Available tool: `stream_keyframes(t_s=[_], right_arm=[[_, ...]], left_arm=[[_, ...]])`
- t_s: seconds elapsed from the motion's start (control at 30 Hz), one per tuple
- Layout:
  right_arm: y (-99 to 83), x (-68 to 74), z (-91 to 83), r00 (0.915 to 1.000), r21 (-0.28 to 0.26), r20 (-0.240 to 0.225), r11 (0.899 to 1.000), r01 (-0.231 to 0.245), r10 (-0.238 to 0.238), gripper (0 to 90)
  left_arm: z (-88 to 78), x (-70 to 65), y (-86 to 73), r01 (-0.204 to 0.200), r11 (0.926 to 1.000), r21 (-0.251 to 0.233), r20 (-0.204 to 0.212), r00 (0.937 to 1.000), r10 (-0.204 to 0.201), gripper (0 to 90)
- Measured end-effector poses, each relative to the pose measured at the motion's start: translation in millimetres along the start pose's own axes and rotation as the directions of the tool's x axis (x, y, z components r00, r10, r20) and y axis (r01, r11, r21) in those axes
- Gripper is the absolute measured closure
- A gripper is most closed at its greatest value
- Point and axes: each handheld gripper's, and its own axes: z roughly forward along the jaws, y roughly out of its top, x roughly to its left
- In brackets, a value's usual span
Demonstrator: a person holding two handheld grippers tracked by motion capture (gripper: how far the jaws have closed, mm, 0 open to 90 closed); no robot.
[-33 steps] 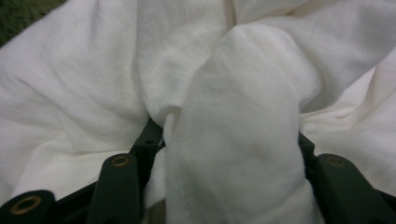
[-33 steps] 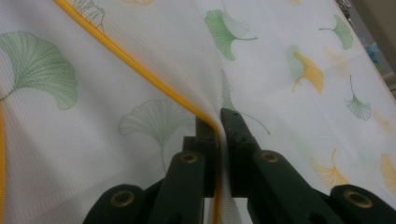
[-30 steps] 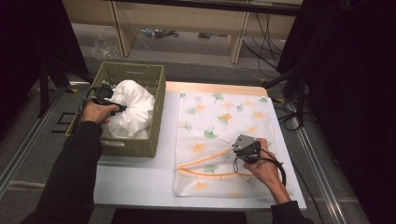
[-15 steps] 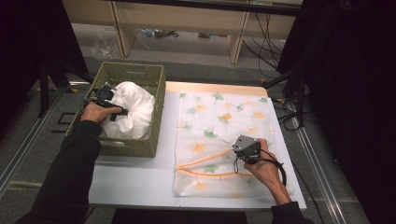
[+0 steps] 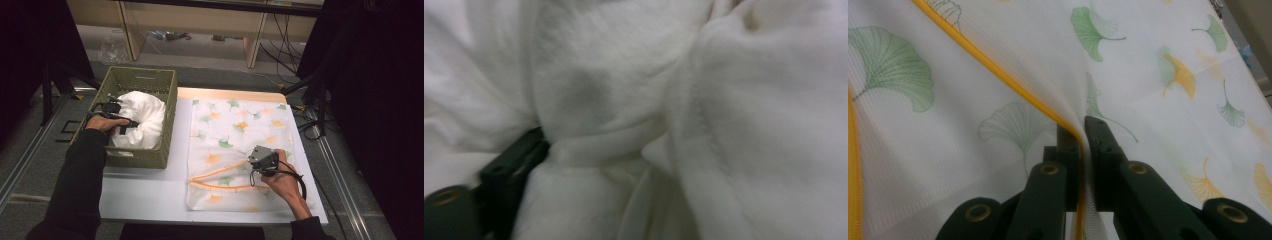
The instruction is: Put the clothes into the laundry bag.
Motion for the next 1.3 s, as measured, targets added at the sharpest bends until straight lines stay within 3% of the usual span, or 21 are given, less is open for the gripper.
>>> stream_keyframes(t_s=[0.17,0.27,0.37,0.4,0.47,0.57,0.73,0.77,0.8,0.87,0.9,0.93,0.97,1.1,1.17,1.2,1.3], right_arm=[[-0.2,-0.2,0.3,1.0000,0.000,-0.006,1.000,0.007,-0.007,86.1],[-0.6,1.0,-0.2,0.9999,0.003,-0.008,1.000,-0.012,0.012,86.1],[-0.5,-2.3,1.3,0.9997,-0.012,-0.006,1.000,0.025,-0.025,86.1],[-1.1,-0.9,1.1,0.9999,-0.002,-0.011,1.000,0.004,-0.004,86.1],[-1.1,-1.1,0.9,0.9999,-0.003,-0.013,1.000,0.004,-0.005,86.2],[-0.8,-1.3,0.6,1.0000,-0.003,-0.008,1.000,-0.003,0.003,86.3],[-0.3,-0.8,1.0,0.9999,0.001,-0.012,1.000,-0.007,0.007,87.0],[-0.7,-0.8,1.1,1.0000,0.001,-0.009,1.000,0.000,0.000,87.1],[-0.7,-0.8,1.1,1.0000,0.001,-0.009,1.000,0.000,0.000,87.1],[-0.7,-0.8,1.2,1.0000,0.001,-0.009,1.000,0.001,-0.001,87.4],[-0.4,-1.0,1.7,0.9999,0.002,-0.010,1.000,0.003,-0.003,87.6],[-0.4,-1.0,1.7,0.9999,0.002,-0.010,1.000,0.003,-0.003,87.6],[-0.6,-2.1,2.6,0.9994,-0.007,-0.010,0.999,0.034,-0.034,87.6],[-0.5,-1.0,1.0,0.9999,0.001,-0.011,1.000,0.002,-0.002,87.6],[-0.6,-1.1,1.9,0.9999,0.001,-0.014,1.000,0.009,-0.009,87.6],[-0.3,-1.7,1.5,0.9993,-0.005,-0.010,0.999,0.036,-0.036,87.6],[-0.4,-0.6,0.8,0.9999,0.003,-0.016,1.000,-0.006,0.006,87.6]], left_arm=[[-6.2,1.7,1.6,0.001,1.0000,-0.008,0.021,0.9998,-0.001,34.9],[-6.8,2.7,0.2,0.004,0.9997,-0.024,0.027,0.9996,-0.003,36.2],[-11.2,4.8,-1.2,0.013,0.9983,-0.057,0.049,0.9987,-0.011,40.2],[-12.6,6.6,-2.0,-0.007,0.9978,-0.066,0.061,0.9981,0.011,41.3],[-15.6,8.0,-3.0,-0.026,0.9965,-0.080,0.069,0.9971,0.031,42.0],[-19.2,9.4,-3.3,-0.006,0.9957,-0.093,0.088,0.9960,0.015,43.4],[-29.0,14.5,0.4,0.085,0.9864,-0.141,0.153,0.9863,-0.063,46.0],[-34.9,16.8,2.1,0.115,0.9785,-0.171,0.191,0.9782,-0.082,47.1],[-34.9,16.8,2.1,0.115,0.9785,-0.171,0.191,0.9782,-0.082,47.4],[-41.3,17.0,3.6,0.155,0.9685,-0.195,0.231,0.9669,-0.108,47.5],[-47.2,15.6,5.5,0.180,0.9591,-0.218,0.268,0.9561,-0.119,47.8],[-47.2,15.6,5.5,0.180,0.9591,-0.218,0.268,0.9561,-0.119,48.0],[-49.8,13.4,7.1,0.192,0.9542,-0.229,0.283,0.9510,-0.124,48.1],[-60.3,7.5,13.5,0.162,0.9534,-0.254,0.283,0.9551,-0.087,47.8],[-63.6,8.9,15.7,0.159,0.9537,-0.255,0.280,0.9564,-0.085,47.8],[-65.4,10.1,16.5,0.162,0.9526,-0.258,0.279,0.9563,-0.087,47.9],[-72.2,12.0,17.0,0.181,0.9441,-0.275,0.298,0.9499,-0.096,47.8]])
